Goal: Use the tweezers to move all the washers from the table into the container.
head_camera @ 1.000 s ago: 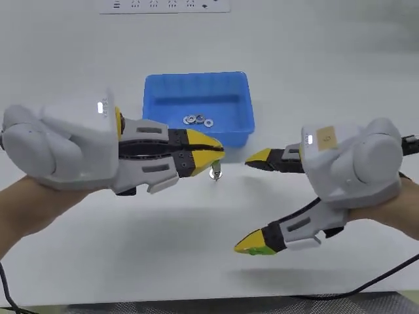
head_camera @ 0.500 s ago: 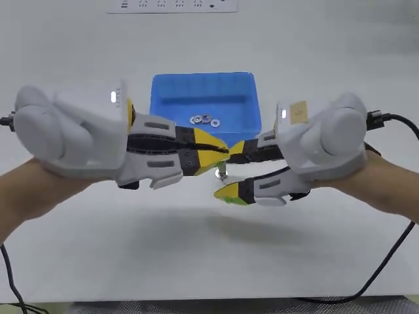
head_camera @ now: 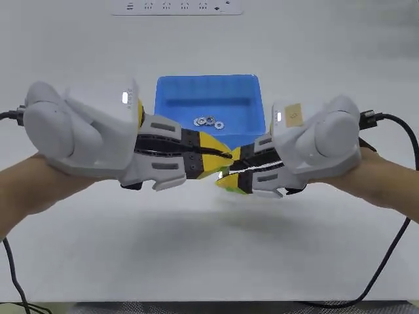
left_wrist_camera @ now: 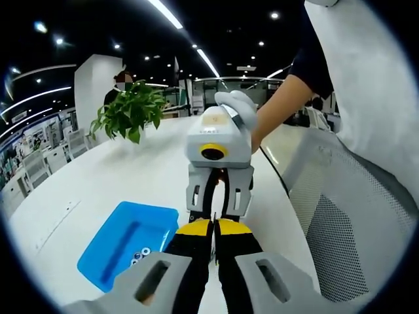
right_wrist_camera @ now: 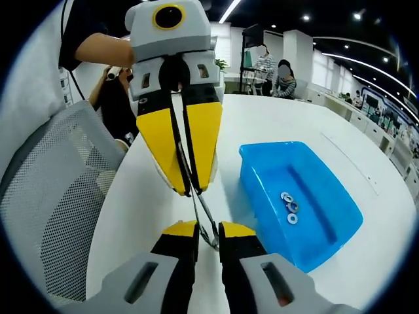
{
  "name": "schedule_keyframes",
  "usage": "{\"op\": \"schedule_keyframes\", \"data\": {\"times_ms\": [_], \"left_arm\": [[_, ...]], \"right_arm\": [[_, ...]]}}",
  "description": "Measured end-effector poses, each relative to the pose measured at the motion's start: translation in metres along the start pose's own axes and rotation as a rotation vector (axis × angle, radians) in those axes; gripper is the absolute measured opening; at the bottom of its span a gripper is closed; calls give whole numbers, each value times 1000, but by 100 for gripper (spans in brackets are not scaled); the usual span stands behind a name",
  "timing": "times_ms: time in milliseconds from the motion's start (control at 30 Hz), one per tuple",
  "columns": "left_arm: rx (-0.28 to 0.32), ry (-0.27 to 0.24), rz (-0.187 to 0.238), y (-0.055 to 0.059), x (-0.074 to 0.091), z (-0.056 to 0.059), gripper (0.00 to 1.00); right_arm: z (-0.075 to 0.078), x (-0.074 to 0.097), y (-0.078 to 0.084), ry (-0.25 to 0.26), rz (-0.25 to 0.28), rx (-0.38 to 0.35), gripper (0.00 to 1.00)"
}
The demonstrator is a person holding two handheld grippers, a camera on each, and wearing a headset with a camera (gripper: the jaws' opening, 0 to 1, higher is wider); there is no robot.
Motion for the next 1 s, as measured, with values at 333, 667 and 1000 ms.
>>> {"op": "schedule_keyframes", "data": {"times_ms": [333, 667, 1000], "left_arm": [[-27, -6, -49, -1, 5, -2, 5], [-40, -12, -113, -6, 5, -5, 5], [4, -40, -95, -9, 11, -7, 7]], "right_arm": [[1, -4, 2, 12, 11, 102, 10], [4, -6, 1, 21, 23, 109, 10], [6, -7, -1, 27, 43, 93, 9]]}}
Point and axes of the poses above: the centre of the closed fingertips' face, and the gripper's own axes: x roughly backward along the fingers, z roughly to its right, y roughly out of its underside, the point moved 10 cm from there along x, roughly backward along the fingers, and after that the axes turned 2 degrees about y, right-handed, at the moved point
